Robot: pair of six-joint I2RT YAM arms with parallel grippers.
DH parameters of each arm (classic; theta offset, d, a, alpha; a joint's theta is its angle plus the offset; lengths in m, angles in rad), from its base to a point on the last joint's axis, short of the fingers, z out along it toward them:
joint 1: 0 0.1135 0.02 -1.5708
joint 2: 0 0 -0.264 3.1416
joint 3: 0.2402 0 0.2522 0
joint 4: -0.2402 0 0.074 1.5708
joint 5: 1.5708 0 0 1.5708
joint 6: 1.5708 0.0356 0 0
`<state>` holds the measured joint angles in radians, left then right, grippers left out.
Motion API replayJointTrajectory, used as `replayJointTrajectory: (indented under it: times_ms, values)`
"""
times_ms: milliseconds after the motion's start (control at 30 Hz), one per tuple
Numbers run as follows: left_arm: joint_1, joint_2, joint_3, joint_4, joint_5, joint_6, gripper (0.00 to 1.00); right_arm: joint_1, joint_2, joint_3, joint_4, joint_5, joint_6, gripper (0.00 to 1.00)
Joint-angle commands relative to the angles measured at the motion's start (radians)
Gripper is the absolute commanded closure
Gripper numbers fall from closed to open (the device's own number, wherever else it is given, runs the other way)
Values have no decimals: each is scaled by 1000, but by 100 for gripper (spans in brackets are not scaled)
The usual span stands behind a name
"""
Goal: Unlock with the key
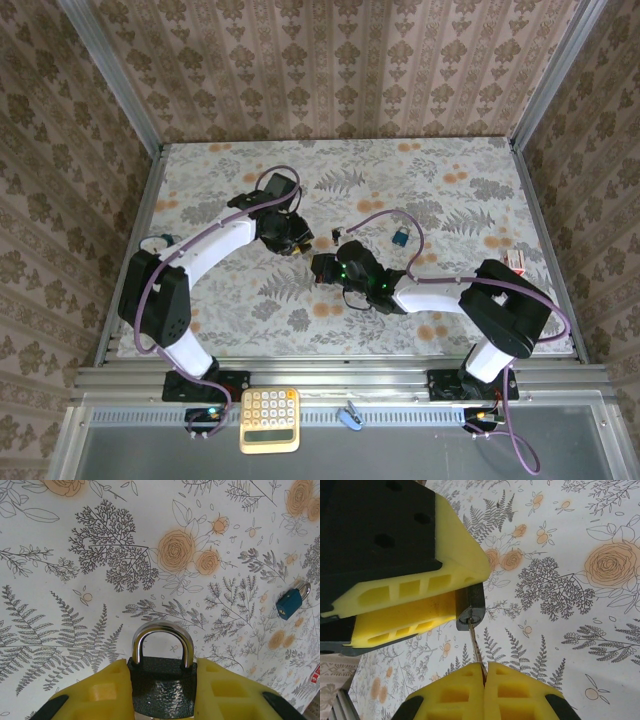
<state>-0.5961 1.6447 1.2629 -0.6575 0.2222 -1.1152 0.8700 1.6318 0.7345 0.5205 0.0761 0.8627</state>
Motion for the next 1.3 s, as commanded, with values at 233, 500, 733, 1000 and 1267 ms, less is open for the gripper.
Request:
replayJointTrajectory:
  times_ms: [233,500,733,1000,1267]
  values:
    - [-21,2,-14,7,16,-26,80,-12,16,40,-11,40,16,100]
    - [-38,0,-13,18,16,-32,81,-37,16,47,1,2,61,100]
    - [-58,-2,-13,35,29,-42,81,-53,20,58,16,-6,70,100]
    - [-65,-16,-18,58,56,-52,82,-67,20,53,21,31,17,100]
    - [-68,-30,-20,68,66,-52,82,-86,16,52,27,21,24,100]
